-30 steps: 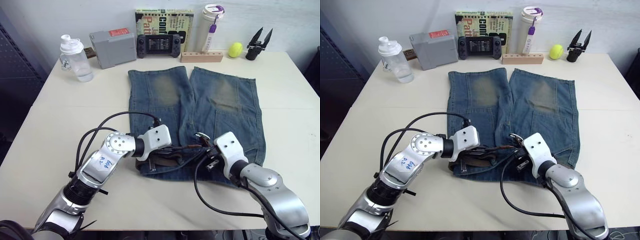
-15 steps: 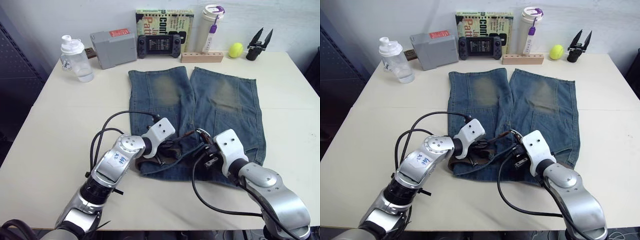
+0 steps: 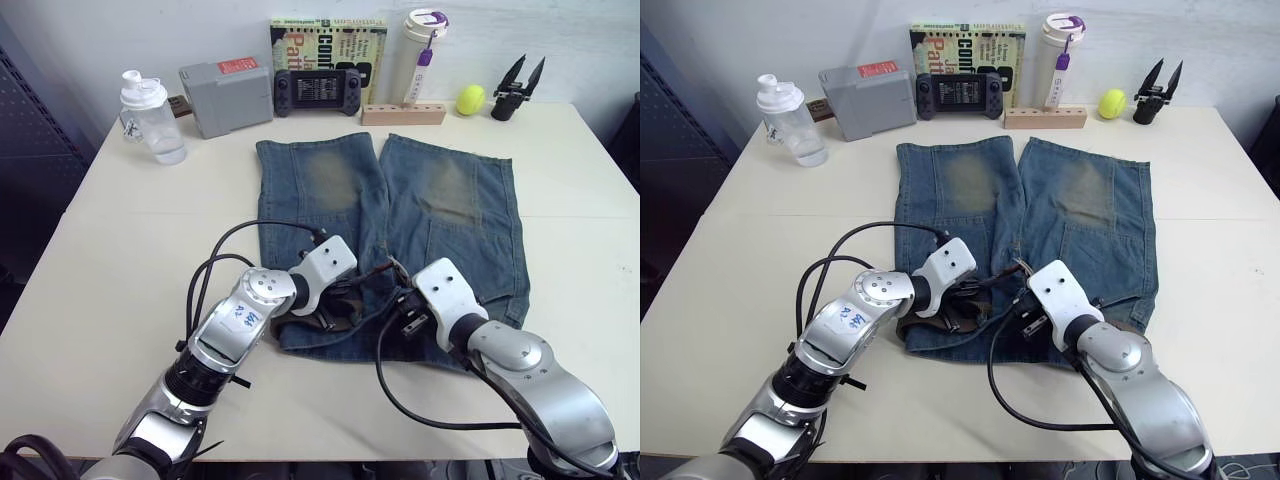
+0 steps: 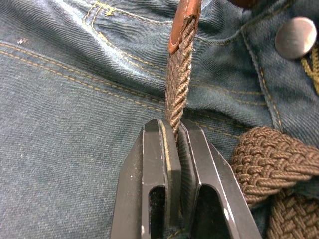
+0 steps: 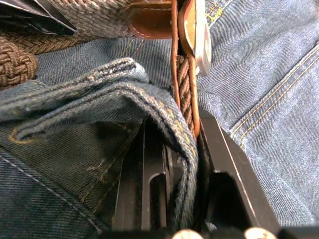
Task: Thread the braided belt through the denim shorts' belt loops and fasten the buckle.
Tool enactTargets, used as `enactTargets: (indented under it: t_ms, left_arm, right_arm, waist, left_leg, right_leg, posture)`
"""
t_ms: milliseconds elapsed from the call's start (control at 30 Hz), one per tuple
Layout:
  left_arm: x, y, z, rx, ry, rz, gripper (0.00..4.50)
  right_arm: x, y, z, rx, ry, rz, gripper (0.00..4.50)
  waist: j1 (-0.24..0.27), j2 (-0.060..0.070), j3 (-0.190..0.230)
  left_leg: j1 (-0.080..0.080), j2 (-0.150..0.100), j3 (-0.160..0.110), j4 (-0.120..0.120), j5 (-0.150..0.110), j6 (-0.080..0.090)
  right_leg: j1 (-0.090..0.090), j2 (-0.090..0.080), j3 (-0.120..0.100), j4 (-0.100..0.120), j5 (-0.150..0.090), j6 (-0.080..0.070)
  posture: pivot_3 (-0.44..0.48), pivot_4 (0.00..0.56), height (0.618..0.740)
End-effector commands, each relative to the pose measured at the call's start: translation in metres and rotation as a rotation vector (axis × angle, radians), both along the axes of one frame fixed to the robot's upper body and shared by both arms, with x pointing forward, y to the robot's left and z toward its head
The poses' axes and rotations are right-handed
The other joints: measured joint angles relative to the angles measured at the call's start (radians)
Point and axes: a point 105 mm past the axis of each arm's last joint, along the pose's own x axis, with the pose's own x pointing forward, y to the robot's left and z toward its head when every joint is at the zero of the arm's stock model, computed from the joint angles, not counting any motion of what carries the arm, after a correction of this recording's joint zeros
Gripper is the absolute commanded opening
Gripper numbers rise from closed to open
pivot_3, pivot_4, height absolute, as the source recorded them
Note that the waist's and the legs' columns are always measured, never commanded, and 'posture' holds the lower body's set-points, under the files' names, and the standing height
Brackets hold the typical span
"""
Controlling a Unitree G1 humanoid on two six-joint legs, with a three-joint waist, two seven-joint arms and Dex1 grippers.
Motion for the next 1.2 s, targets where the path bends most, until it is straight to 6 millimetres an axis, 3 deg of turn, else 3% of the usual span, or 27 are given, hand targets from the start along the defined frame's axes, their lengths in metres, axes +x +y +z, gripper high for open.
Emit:
enactTargets:
  t_ms: [33, 367, 567, 700, 900, 1067, 1200]
  left_arm:
    - [-0.001, -0.011, 0.005, 0.007, -0.045, -0.044, 0.00]
    - [-0.004, -0.026, 0.009, -0.043, -0.061, -0.094, 0.00]
    - [-0.021, -0.043, 0.011, -0.070, -0.080, -0.223, 0.00]
    - [-0.023, -0.044, 0.010, -0.087, -0.078, -0.225, 0.00]
    - [-0.018, -0.029, 0.003, -0.068, -0.052, -0.178, 0.00]
    - [-0.010, -0.003, -0.008, -0.015, -0.033, -0.109, 0.00]
    - [-0.009, 0.008, -0.012, -0.001, -0.015, -0.072, 0.00]
  right_arm:
    - [-0.010, 0.016, 0.000, -0.009, 0.029, 0.105, 0.03]
    - [-0.026, 0.037, -0.011, -0.083, 0.093, 0.274, 0.03]
    - [-0.024, 0.046, -0.011, -0.072, 0.096, 0.303, 0.03]
    - [-0.021, 0.047, -0.007, -0.052, 0.079, 0.300, 0.03]
    - [-0.009, 0.036, 0.005, 0.131, 0.068, 0.174, 0.03]
    - [-0.005, 0.022, 0.005, 0.253, 0.098, 0.083, 0.03]
    - [-0.004, 0.017, 0.004, 0.332, 0.123, 0.040, 0.03]
  waist:
    - [-0.001, 0.000, 0.000]
    - [0.000, 0.000, 0.000]
    - [-0.001, 0.000, 0.000]
    - [-0.001, 0.000, 0.000]
    - [-0.001, 0.000, 0.000]
    - [-0.002, 0.000, 0.000]
    - [-0.006, 0.001, 0.000]
  left_leg:
    - [0.000, 0.000, 0.000, 0.000, 0.000, 0.000]
    - [0.000, 0.000, 0.000, 0.000, 0.000, 0.000]
    - [0.000, 0.000, 0.000, 0.000, 0.000, 0.000]
    - [0.000, 0.000, 0.000, 0.000, 0.000, 0.000]
    - [0.000, 0.000, 0.000, 0.000, 0.000, 0.000]
    - [0.000, 0.001, 0.000, -0.001, 0.000, 0.000]
    - [0.001, 0.001, 0.000, -0.001, 0.000, 0.000]
  right_leg:
    - [0.000, 0.000, 0.000, 0.000, 0.000, 0.000]
    - [0.000, 0.000, 0.000, 0.000, 0.000, 0.000]
    - [0.000, 0.000, 0.000, 0.000, 0.000, 0.000]
    - [0.000, 0.000, 0.000, -0.001, 0.000, 0.000]
    - [0.000, 0.000, 0.000, 0.000, 0.000, 0.000]
    - [0.000, 0.000, 0.000, 0.000, 0.000, 0.000]
    - [0.000, 0.001, 0.000, 0.000, 0.000, 0.000]
  posture:
    - [0.000, 0.150, 0.731]
    - [0.000, 0.150, 0.731]
    - [0.000, 0.150, 0.731]
    - [0.000, 0.150, 0.731]
    - [0.000, 0.150, 0.731]
    - [0.000, 0.150, 0.731]
    - [0.000, 0.150, 0.731]
